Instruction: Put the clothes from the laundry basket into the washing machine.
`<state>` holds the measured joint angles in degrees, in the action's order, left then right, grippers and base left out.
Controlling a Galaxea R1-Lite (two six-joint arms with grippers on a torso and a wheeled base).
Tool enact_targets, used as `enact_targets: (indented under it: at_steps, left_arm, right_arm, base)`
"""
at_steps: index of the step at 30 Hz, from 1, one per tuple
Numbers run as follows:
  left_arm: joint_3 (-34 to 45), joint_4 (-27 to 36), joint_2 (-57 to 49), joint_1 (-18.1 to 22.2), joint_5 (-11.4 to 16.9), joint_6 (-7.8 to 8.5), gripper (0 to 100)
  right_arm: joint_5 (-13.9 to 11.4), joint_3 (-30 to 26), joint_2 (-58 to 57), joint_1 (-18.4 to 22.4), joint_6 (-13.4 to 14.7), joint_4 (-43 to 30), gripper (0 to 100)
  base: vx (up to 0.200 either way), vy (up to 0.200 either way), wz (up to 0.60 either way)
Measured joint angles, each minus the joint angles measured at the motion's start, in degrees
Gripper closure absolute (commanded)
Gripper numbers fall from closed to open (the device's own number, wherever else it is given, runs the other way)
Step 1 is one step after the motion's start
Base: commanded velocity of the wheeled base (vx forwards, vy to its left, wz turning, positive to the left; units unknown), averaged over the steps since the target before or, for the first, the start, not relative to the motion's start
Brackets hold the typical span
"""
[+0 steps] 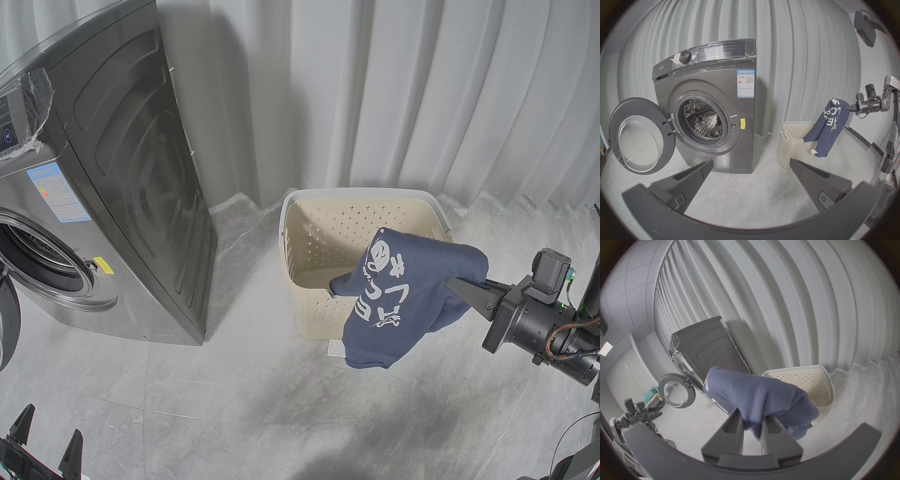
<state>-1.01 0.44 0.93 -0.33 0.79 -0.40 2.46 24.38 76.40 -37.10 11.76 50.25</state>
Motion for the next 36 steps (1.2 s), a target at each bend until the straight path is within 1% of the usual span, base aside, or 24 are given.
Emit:
enact_targets:
  at_steps: [27, 36]
  left_arm:
    - [0.0, 0.0, 0.0, 0.0, 0.0, -0.11, 0]
    - [0.0, 0.0, 0.0, 0.0, 0.0, -0.11, 0]
  right_arm:
    - [0.2, -0.4, -1.1, 2.0, -0.2, 0.0, 100]
    - [0.1, -0.4, -1.2, 2.1, -0.2, 0.4, 100]
  base:
    - [0.0, 0.2, 0.0]
    - [0.0, 0.0, 0.0]
